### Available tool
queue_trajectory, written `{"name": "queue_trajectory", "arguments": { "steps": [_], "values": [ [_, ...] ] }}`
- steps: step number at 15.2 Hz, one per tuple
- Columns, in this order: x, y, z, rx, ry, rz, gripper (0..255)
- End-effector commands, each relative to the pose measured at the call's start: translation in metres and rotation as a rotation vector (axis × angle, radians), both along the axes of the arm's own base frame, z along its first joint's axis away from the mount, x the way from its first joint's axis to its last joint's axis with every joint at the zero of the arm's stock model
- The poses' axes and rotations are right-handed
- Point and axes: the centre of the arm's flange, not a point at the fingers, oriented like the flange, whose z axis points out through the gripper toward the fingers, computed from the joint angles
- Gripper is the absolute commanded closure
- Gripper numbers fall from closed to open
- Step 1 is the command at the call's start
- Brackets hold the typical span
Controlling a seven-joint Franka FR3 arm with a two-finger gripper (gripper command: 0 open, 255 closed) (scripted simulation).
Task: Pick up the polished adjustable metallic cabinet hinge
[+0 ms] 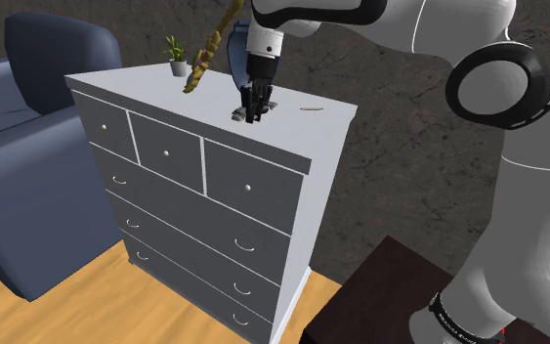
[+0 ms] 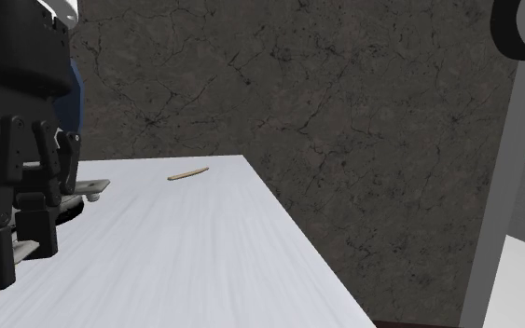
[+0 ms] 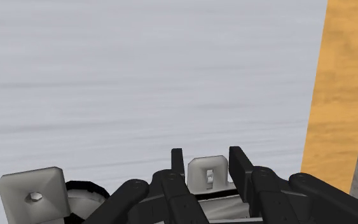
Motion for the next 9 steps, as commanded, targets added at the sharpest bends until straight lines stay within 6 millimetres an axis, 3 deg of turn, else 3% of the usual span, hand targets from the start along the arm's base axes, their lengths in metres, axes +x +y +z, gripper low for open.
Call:
{"name": "queue_trajectory", "arguments": {
  "steps": [1,6,9],
  "values": [
    [0.000,0.004,-0.004,0.005,0.010,0.006,255],
    [-0.001,0.002,-0.006,0.005,0.010,0.006,255],
    [0.000,0.004,0.007,0.005,0.009,0.006,255]
  ]
}}
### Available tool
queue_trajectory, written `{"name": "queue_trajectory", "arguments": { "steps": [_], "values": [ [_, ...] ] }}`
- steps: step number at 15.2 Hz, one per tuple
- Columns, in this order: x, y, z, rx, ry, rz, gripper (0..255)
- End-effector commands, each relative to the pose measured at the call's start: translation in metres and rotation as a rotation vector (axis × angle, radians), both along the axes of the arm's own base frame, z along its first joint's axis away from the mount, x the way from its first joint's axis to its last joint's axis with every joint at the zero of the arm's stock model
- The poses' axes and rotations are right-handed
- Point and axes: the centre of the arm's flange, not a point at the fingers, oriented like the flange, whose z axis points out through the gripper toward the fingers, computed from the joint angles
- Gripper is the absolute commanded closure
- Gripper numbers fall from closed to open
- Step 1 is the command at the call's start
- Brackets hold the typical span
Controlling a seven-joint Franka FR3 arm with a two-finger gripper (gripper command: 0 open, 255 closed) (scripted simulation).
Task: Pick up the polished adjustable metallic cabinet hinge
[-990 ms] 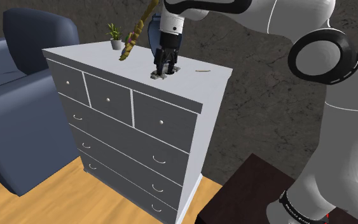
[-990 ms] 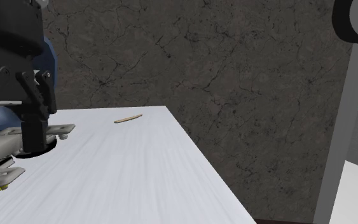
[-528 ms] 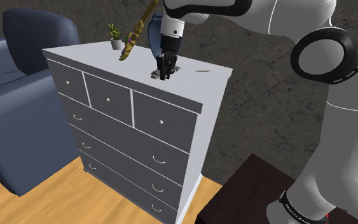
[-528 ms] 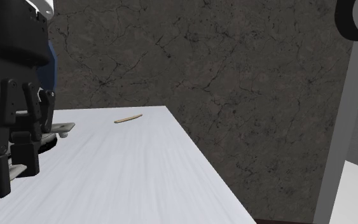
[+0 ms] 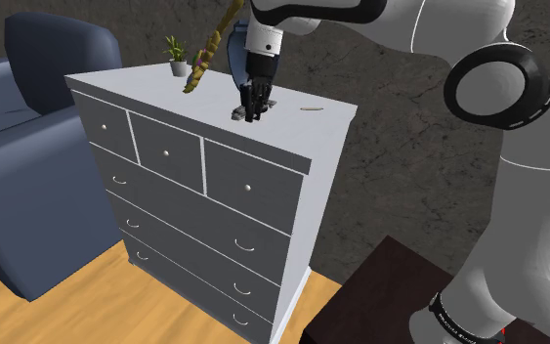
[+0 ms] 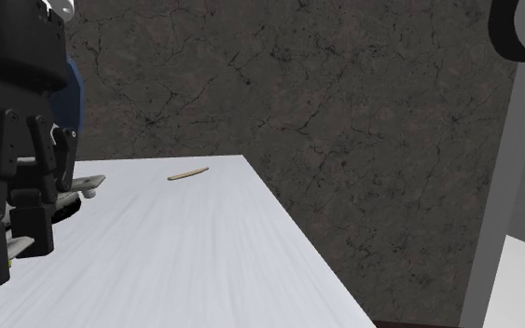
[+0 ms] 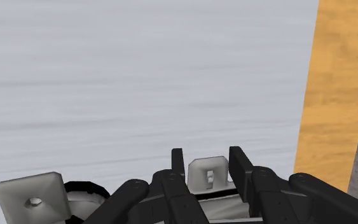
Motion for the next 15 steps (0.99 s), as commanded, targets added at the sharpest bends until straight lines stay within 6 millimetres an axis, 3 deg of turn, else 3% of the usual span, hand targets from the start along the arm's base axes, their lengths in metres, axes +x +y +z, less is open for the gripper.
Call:
{"name": "queue_trajectory", "arguments": {
  "steps": [1,13,15],
  "values": [
    [0.000,0.001,0.008,0.000,0.003,0.001,255],
    [0.000,0.001,0.071,0.000,0.003,0.001,255],
    [0.000,0.001,0.072,0.000,0.003,0.001,255]
  ]
}}
